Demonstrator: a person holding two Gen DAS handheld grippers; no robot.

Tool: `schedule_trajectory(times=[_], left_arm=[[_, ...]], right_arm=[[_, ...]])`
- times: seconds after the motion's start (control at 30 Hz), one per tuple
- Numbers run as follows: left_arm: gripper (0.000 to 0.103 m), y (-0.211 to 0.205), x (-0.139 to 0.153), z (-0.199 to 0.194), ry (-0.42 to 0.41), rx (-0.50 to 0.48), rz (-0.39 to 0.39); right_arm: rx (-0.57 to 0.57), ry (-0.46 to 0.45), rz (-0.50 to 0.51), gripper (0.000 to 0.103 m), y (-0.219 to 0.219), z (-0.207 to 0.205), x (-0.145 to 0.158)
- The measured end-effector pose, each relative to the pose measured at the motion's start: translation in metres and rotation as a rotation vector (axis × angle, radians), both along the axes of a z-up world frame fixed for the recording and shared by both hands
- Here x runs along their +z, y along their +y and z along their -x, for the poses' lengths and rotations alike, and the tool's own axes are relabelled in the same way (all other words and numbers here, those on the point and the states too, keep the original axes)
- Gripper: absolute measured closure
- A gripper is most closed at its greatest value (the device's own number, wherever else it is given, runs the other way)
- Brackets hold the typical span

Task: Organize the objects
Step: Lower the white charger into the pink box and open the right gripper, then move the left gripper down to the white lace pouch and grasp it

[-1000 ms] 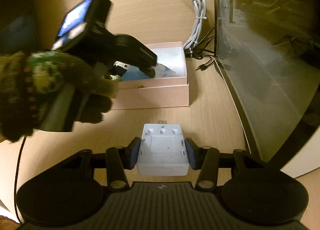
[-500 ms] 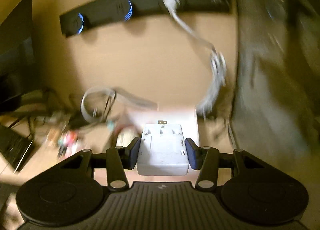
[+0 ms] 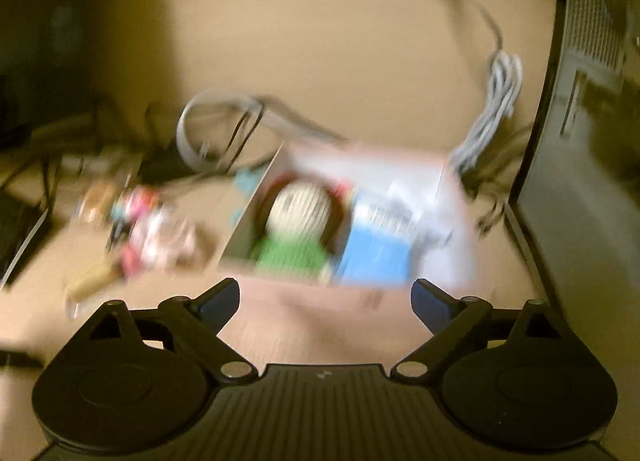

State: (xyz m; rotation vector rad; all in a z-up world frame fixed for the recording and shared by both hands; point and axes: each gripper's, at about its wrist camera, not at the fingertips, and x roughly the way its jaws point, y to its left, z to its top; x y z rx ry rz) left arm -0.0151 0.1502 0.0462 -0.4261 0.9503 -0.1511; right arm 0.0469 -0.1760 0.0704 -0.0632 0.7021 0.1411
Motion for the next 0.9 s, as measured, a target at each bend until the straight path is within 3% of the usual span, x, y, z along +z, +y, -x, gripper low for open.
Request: schedule_trajectory(times=[0.1, 0.27, 0.37, 0.43, 0.5, 0.6, 0.73, 0.9], left_arm=[[0.051, -0.008, 0.011, -0.021, -0.062, -0.055, 0.011], [0.051, -0.042, 0.051, -0.094, -0.234, -0.181, 0.039], [0.051, -0.058, 0.057, -0.157, -0.180, -0.130, 0.120], [0.051, -0.073, 0.050, -0.198, -0.122, -0.103, 0.134], [0.055, -0.089, 0.038, -0.231, -0.067, -0.081, 0.110], [0.058, -0.109, 0.016, -0.265, 0.004, -0.009, 0.012], [0.058, -0.124, -0.002, -0.284, 0.040, 0.021, -0.043], [0.059, -0.131, -0.013, -0.278, 0.034, -0.009, -0.110]], right_arm=[[0.005, 0.030, 0.025, 0.010, 0.012, 0.021, -0.010], [0.005, 0.033, 0.042, 0.008, 0.028, 0.042, -0.005], [0.004, 0.027, 0.076, 0.008, 0.032, 0.060, -0.003], [0.003, 0.016, 0.114, 0.007, 0.032, 0.074, -0.003], [-0.009, 0.004, 0.156, 0.006, 0.030, 0.087, -0.002], [-0.045, 0.023, 0.143, 0.006, 0.021, 0.100, -0.002], [-0.116, 0.036, 0.133, 0.006, 0.003, 0.105, -0.004], [-0.186, 0.054, 0.111, 0.006, -0.015, 0.101, -0.008]])
